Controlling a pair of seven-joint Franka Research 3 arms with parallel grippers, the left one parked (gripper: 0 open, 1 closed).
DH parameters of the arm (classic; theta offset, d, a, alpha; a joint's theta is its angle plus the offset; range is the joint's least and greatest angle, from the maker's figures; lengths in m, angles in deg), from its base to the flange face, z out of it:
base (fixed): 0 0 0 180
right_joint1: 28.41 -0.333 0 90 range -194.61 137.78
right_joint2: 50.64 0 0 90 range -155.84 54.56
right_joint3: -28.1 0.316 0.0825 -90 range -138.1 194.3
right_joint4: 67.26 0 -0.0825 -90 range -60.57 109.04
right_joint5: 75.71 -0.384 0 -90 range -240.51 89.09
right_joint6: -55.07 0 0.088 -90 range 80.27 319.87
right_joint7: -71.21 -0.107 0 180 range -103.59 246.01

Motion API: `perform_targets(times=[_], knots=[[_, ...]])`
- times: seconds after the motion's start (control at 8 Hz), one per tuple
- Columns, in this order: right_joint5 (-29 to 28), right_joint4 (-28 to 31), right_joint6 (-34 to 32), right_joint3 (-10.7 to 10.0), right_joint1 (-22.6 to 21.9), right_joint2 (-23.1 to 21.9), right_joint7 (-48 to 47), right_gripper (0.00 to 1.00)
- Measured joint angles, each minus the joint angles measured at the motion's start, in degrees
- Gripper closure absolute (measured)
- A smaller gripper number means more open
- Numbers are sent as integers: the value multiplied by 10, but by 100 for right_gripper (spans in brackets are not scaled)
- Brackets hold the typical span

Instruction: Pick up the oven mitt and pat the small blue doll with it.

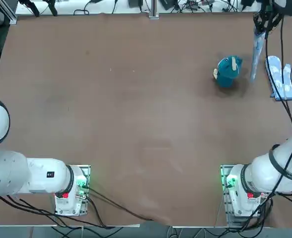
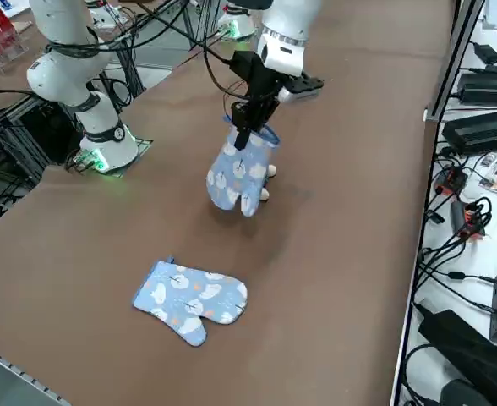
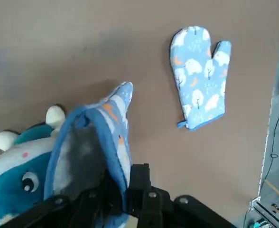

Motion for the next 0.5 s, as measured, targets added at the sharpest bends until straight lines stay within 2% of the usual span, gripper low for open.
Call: perform_targets(times=[0.5], knots=[[-33, -2, 7, 3, -51, 8, -23, 96]])
